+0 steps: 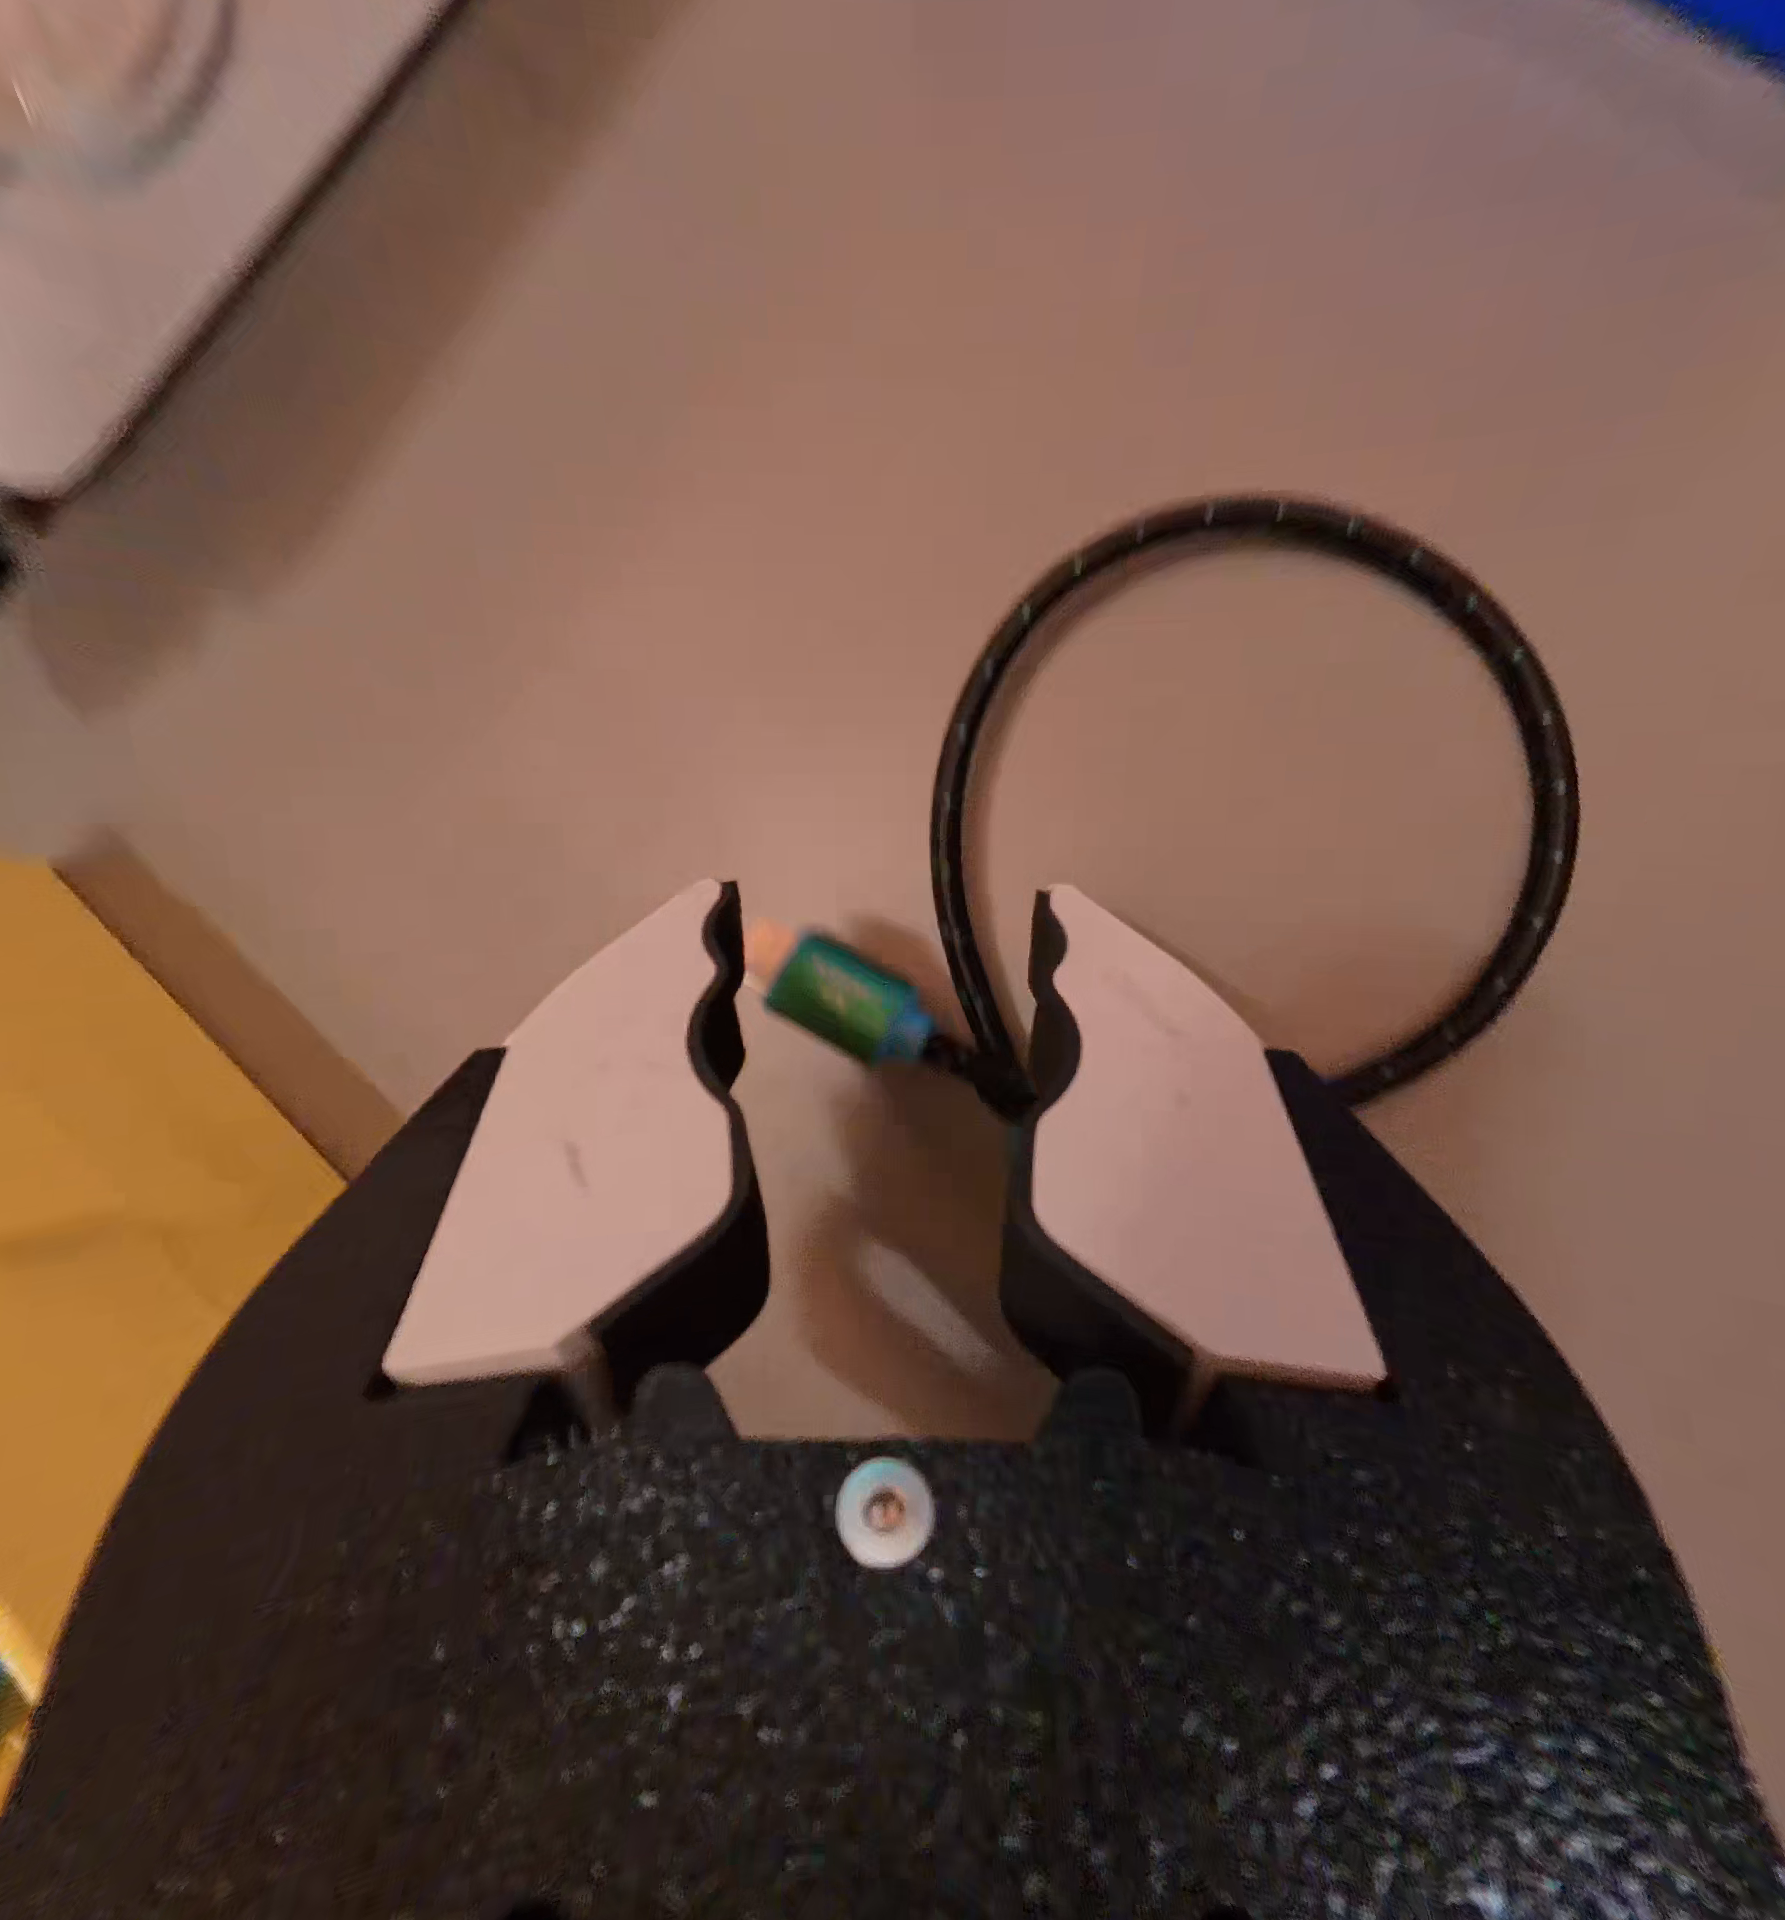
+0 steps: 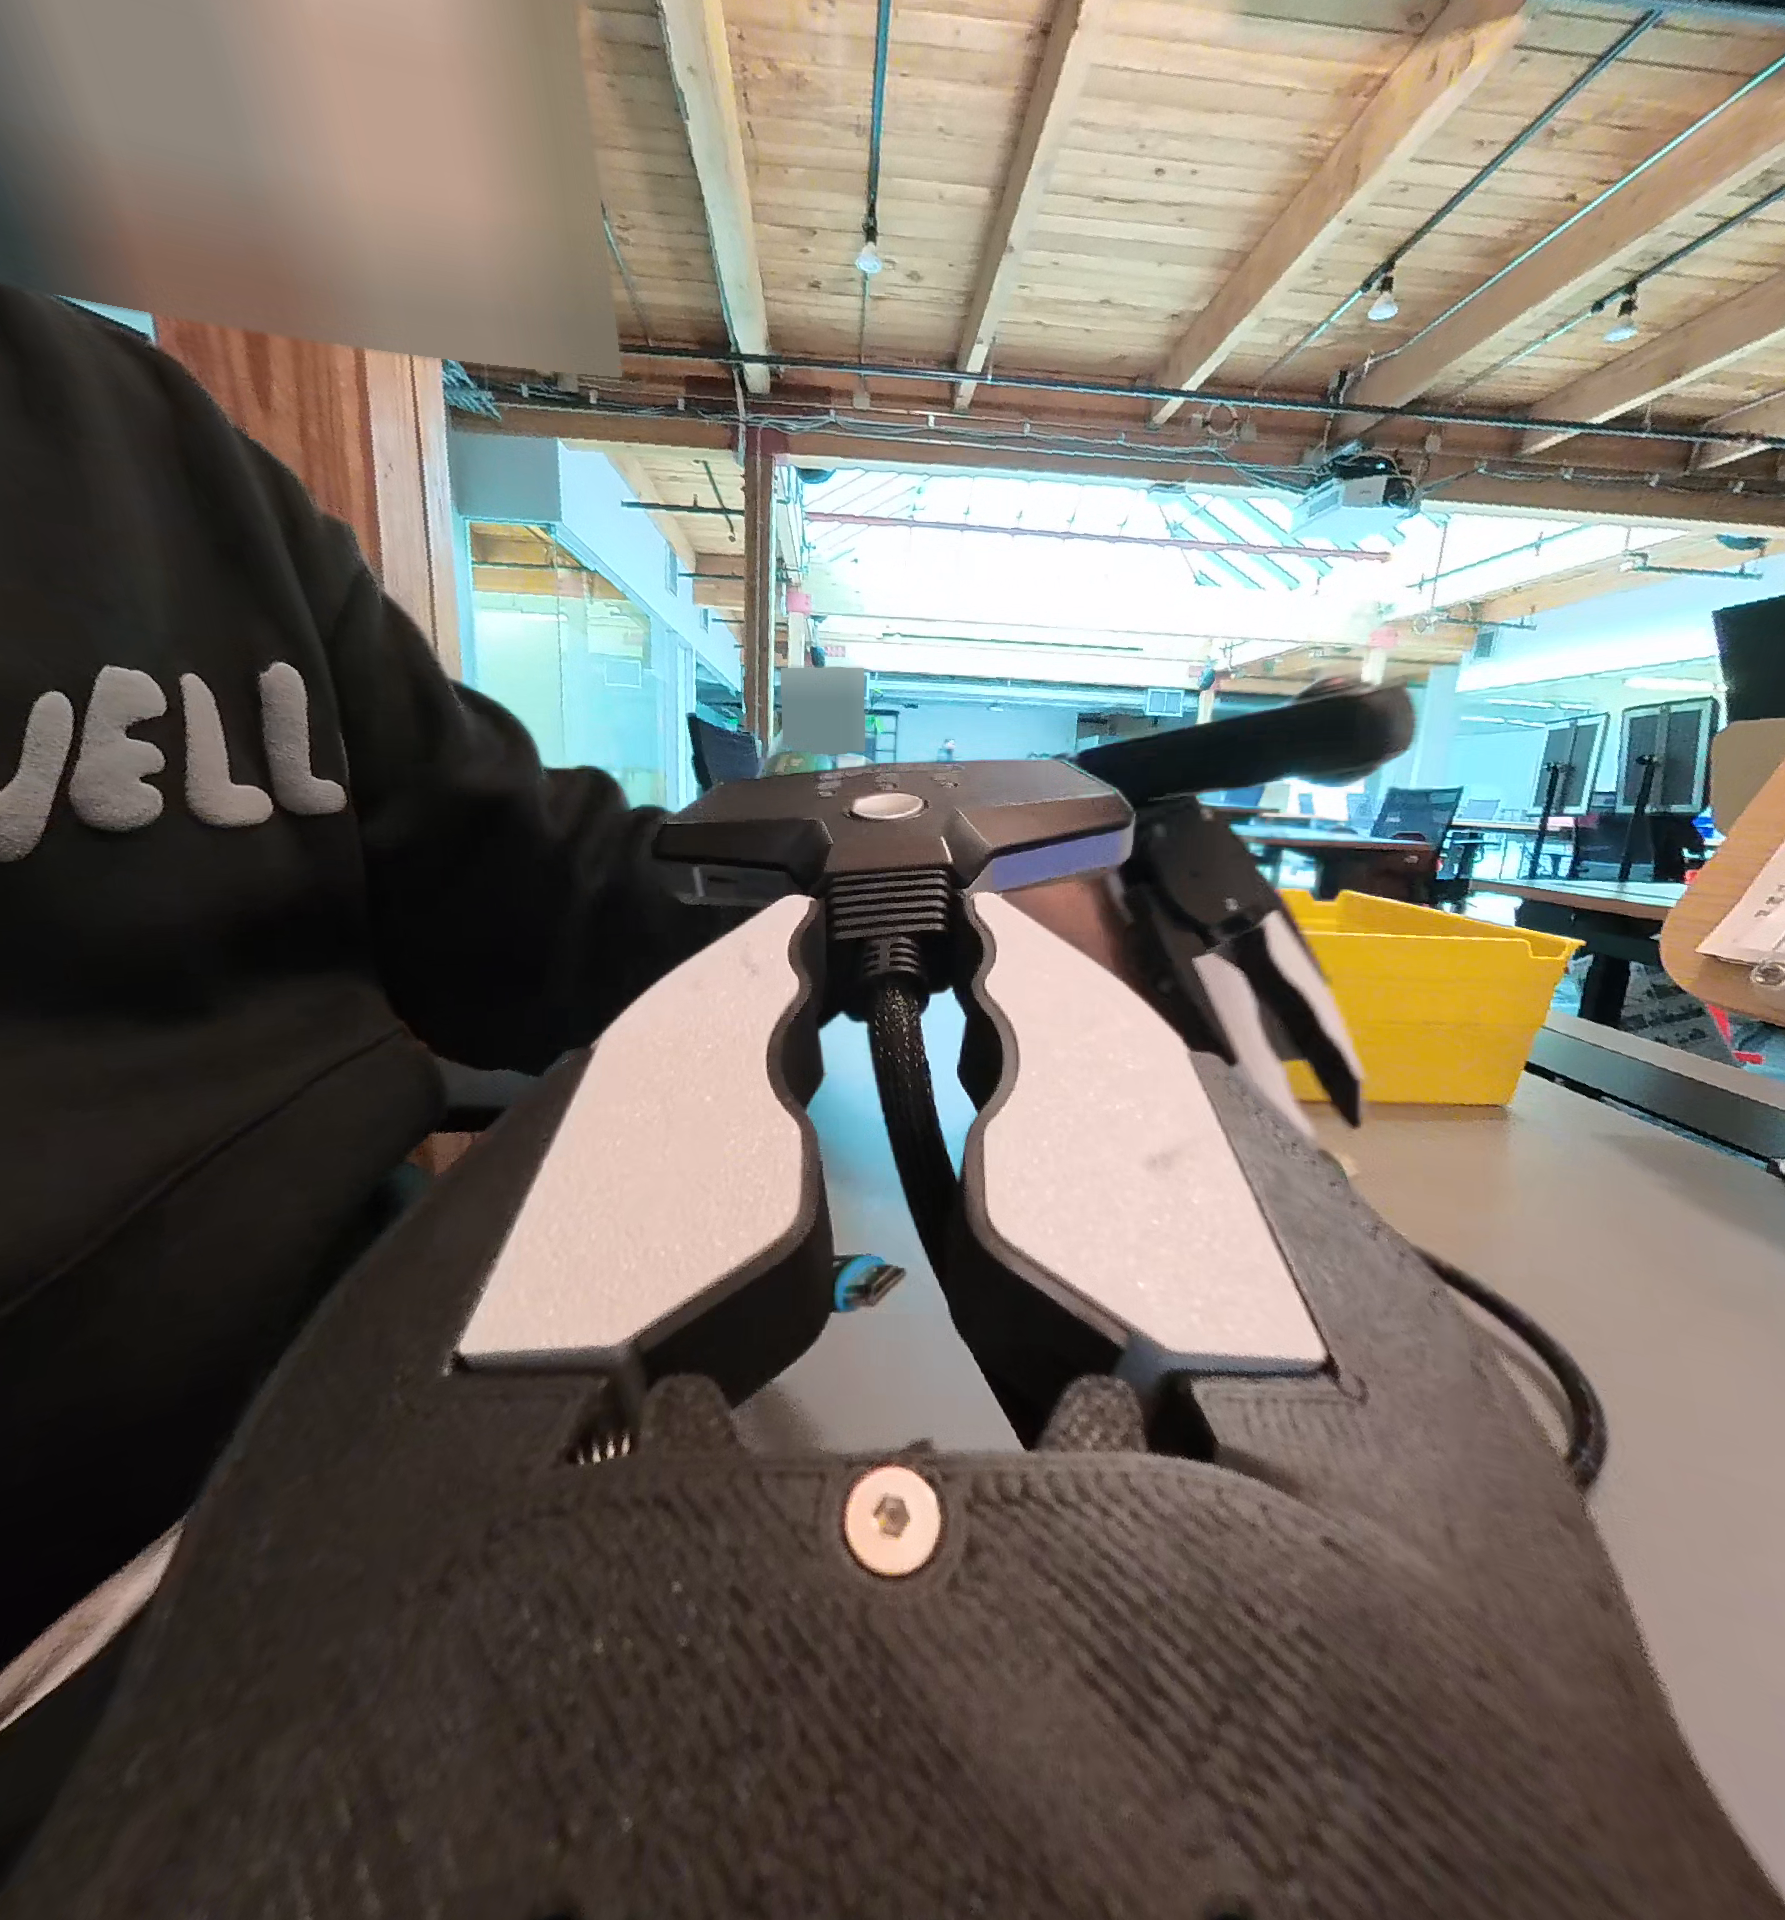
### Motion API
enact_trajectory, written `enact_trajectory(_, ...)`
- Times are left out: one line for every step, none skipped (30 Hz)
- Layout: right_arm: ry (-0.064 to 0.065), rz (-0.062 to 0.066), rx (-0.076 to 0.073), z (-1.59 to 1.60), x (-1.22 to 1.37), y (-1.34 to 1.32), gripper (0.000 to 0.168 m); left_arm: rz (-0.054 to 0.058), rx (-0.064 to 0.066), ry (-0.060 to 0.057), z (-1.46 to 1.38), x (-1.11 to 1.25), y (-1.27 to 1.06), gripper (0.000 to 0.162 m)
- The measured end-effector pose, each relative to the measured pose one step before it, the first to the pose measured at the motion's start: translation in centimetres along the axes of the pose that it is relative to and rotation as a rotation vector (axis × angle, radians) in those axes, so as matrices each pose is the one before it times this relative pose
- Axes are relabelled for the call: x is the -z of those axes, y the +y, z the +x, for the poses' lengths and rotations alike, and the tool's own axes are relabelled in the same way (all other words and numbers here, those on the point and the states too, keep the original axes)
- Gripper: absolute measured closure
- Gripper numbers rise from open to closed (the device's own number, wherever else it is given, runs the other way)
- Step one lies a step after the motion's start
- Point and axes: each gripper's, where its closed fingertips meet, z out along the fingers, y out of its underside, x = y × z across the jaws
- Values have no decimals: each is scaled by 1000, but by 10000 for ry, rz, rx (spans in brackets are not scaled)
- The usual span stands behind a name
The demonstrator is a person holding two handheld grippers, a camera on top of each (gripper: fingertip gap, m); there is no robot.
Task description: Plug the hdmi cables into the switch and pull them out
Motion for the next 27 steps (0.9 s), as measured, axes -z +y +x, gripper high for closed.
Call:
enact_trajectory(-18, 37, -49, 26, -19, -36, 145, -134, 352, 131, 345, 44, 1010, 110)
enact_trajectory(-1, 17, 8, 20, -45, -30, 145, -50, 286, 85, 234, -181, 810, 110)
enact_trajectory(2, -12, 4, 21, -57, 42, 145, -105, 152, 26, 86, -369, 732, 110)
enact_trajectory(-23, -14, -28, 1, -57, 57, 145, -168, 60, -25, -64, -496, 628, 110)
enact_trajectory(-13, -7, -9, -8, -73, 40, 145, -75, 141, -43, -152, -468, 305, 109)
enact_trajectory(-11, -15, -4, -29, -42, 40, 145, 102, 281, 1, -122, -315, -106, 107)
enact_trajectory(9, -28, 3, -21, -11, 58, 145, 81, 254, -10, -147, -177, -172, 109)
enact_trajectory(18, -8, 5, -8, 18, 26, 145, 28, 171, 54, -54, -150, -152, 110)
enact_trajectory(11, 5, -3, 11, 27, -7, 145, -1, 176, 145, 30, -140, -117, 111)
enact_trajectory(5, 11, -2, 4, 32, -30, 145, 2, 87, 236, 131, -128, -98, 112)
enact_trajectory(8, 12, -2, 7, 21, -17, 145, 37, -194, 278, 206, -86, -105, 116)
enact_trajectory(-3, 3, 1, 3, 4, -7, 145, 88, -466, 273, 262, -19, -84, 121)
enact_trajectory(-11, -8, 2, -6, 0, 14, 145, 106, -604, 317, 340, -3, -50, 126)
enact_trajectory(-4, -21, 4, -1, 2, 32, 145, 95, -818, 485, 543, 2, -48, 130)
enact_trajectory(-17, -9, -5, -11, -6, 17, 145, 114, -1013, 658, 809, 42, -43, 132)
enact_trajectory(-11, 9, -3, -2, 7, -16, 145, 146, -858, 596, 806, 74, -137, 133)
enact_trajectory(-7, 9, 2, -9, 6, -17, 145, 121, -570, 465, 691, 54, -189, 135)
enact_trajectory(1, 9, 1, -5, 13, -20, 145, -5, -416, 210, 389, 72, -99, 135)
enact_trajectory(0, 1, 8, -9, 12, -7, 145, -123, -41, -254, -126, 126, -59, 134)
enact_trajectory(-5, 1, -3, -16, 19, -9, 145, -93, 303, -409, -223, 228, -265, 132)
enact_trajectory(6, 10, 3, 8, 23, -13, 145, 52, 396, -239, 111, 257, -481, 134)
enact_trajectory(6, -2, -2, 14, -5, 5, 145, 51, 324, -70, 430, 208, -409, 134)
enact_trajectory(-12, -16, -13, 4, -17, 23, 145, -112, 287, -97, 407, 92, -85, 133)
enact_trajectory(-10, -17, 3, -17, -21, 34, 145, -254, 264, -215, 202, -14, 170, 129)
enact_trajectory(-5, -10, 7, -22, -14, 20, 145, -291, 170, -302, 14, -92, 297, 126)
enact_trajectory(-4, -2, -10, 2, 2, 3, 145, -230, 48, -378, -189, -142, 296, 125)
enact_trajectory(-7, 5, -4, -13, 10, -12, 145, -105, -10, -418, -315, -137, 155, 124)
